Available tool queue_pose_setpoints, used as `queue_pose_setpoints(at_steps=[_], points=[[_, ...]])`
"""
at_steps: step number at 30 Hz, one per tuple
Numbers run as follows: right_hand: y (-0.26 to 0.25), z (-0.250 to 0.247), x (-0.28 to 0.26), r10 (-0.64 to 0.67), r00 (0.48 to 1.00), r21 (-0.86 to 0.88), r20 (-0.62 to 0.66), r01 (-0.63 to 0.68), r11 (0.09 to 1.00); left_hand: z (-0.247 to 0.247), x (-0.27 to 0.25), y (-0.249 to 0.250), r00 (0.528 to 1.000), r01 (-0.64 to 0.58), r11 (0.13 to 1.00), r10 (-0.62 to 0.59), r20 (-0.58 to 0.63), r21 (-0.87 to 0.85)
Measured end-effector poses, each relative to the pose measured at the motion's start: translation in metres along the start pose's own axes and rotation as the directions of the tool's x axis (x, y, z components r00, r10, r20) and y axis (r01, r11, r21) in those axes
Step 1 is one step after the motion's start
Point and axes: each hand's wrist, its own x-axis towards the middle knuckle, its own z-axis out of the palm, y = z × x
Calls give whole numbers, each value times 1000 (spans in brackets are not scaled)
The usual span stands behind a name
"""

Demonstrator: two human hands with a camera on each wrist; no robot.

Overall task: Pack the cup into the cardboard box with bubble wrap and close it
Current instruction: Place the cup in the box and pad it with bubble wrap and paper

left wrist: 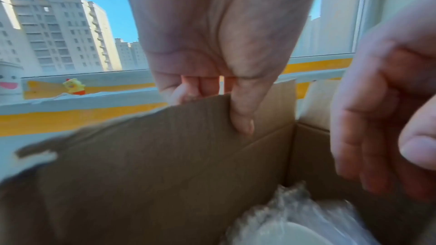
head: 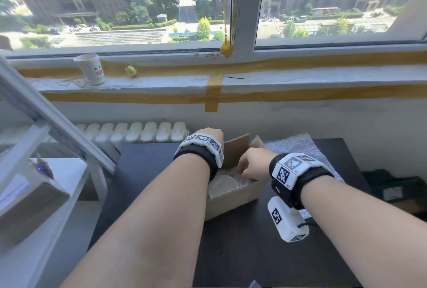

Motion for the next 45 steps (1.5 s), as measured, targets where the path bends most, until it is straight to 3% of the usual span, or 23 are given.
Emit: queue_pose_setpoints(at_steps=[3, 6, 8, 11, 13, 15, 17, 19, 22, 27, 29, 34, 37, 41, 45], points=[[0, -6, -1, 14, 992, 32, -126, -10, 999, -3, -11, -18, 996, 93, 995, -93, -9, -43], [-1, -14, 1, 65, 938, 47, -342, -52, 998, -6, -33, -27, 993, 122, 993, -122, -3, 0], [-5, -15, 1, 122, 903, 56, -413, -109, 992, -7, -44, -30, 991, 127, 991, -125, -44, 37], [-8, -9, -1, 285, 868, 158, -406, -241, 958, -6, -45, -31, 978, 201, 980, -201, -48, -3], [-8, -1, -4, 342, 894, 204, -290, -291, 935, -3, -39, -28, 967, 247, 964, -252, -40, -101], [-8, 9, -5, 282, 957, 152, -68, -270, 951, -2, -37, -26, 964, 259, 950, -265, -13, -173], [-11, 15, -7, 233, 972, 124, 25, -234, 964, -2, -38, -27, 978, 207, 966, -207, 14, -154], [-12, 12, -8, 210, 976, 120, -55, -202, 972, -3, -49, -27, 982, 189, 977, -185, 48, -94], [-13, 3, -3, 140, 971, 41, -192, -135, 990, -4, -55, -30, 968, 250, 966, -246, 57, -72], [-14, 1, 2, 36, 964, -63, -262, -54, 997, -4, -30, -27, 999, 30, 1000, -30, -40, -3], [-11, 1, 6, 24, 960, -57, -277, -41, 998, 1, -25, -23, 999, 14, 1000, -14, -47, -7], [10, -9, 5, 120, 945, -99, -304, -157, 983, 17, -14, -38, 988, 123, 988, -113, -106, 92], [17, -11, 8, 144, 919, -97, -367, -192, 977, 15, -10, -47, 987, 151, 985, -146, -63, 88], [23, -9, 17, 156, 909, -11, -386, -173, 985, 7, -4, -36, 998, 63, 998, -63, -10, -10], [44, -5, 16, 225, 858, 163, -462, -167, 972, 9, 3, -6, 1000, -7, 983, 4, -18, -185]])
